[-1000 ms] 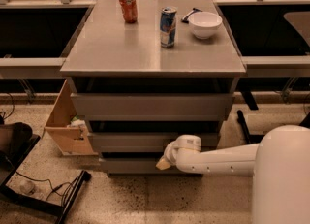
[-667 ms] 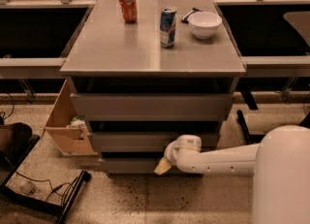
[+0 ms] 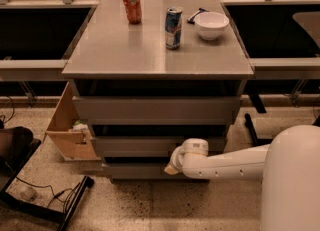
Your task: Close middle drawer
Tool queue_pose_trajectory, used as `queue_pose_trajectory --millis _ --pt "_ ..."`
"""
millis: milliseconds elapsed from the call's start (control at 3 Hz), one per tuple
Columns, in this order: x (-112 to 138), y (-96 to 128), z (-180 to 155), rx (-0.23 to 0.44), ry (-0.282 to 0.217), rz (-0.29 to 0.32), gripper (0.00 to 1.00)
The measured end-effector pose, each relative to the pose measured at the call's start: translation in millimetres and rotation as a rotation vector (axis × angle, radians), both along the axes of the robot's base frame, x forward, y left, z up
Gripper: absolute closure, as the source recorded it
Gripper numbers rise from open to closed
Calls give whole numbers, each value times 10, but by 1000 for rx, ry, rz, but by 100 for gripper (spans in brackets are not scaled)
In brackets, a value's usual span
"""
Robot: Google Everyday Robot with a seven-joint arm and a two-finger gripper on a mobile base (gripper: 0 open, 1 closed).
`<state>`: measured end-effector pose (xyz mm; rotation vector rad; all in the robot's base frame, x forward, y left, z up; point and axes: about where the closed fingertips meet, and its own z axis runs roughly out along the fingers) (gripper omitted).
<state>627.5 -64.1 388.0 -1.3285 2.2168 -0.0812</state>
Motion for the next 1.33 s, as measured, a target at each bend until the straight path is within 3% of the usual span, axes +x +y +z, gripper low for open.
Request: queue_pose_trajectory --millis 333,667,1000,1333 --pt "-285 -96 223 -112 43 69 62" --pt "-687 -319 654 -302 88 171 85" --pt "-1376 -743 1348 -473 167 120 100" --pt "-1819 -956 1925 -485 150 -33 100"
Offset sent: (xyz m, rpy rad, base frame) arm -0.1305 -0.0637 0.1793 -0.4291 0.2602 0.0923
